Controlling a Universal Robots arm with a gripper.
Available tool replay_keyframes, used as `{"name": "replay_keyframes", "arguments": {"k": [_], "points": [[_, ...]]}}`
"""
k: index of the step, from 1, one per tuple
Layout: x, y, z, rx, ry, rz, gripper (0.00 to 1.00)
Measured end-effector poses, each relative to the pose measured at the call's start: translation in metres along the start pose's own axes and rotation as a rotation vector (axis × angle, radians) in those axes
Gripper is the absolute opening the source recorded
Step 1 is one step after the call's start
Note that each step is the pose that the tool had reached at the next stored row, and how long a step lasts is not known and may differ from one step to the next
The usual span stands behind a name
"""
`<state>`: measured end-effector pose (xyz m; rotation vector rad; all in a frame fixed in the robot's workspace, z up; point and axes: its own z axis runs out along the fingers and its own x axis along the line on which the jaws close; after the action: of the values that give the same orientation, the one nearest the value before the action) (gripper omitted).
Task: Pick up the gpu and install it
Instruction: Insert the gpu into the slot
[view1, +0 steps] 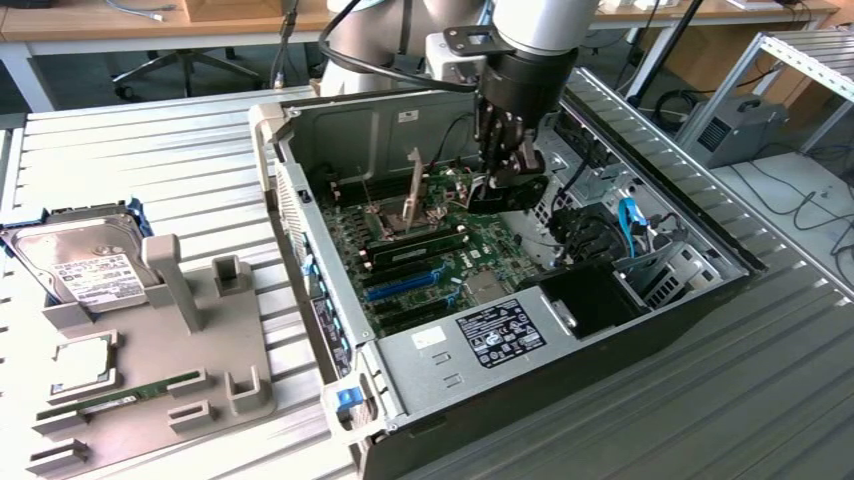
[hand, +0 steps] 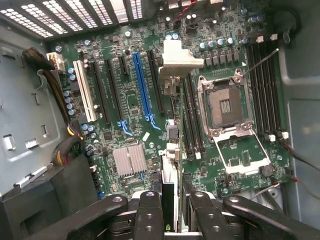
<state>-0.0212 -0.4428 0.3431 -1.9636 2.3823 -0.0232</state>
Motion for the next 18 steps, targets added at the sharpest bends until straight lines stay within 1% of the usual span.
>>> {"name": "replay_keyframes", "arguments": {"k": [10,13,14,15,16,17,18], "points": [[0.0000,0.0000,0.0001,-0.0019,-0.0027,-0.059,0.26],[0.0000,0.0000,0.0000,-0.0029,-0.0039,-0.089,0.26],[0.0000,0.0000,0.0001,-0.0035,-0.0048,-0.108,0.26],[0.0000,0.0000,0.0001,-0.0045,-0.0063,-0.141,0.26],[0.0000,0.0000,0.0001,-0.0063,-0.0087,-0.196,0.26],[0.0000,0.0000,0.0001,-0.0076,-0.0106,-0.238,0.26],[0.0000,0.0000,0.0001,-0.0085,-0.0116,-0.264,0.26]]}}
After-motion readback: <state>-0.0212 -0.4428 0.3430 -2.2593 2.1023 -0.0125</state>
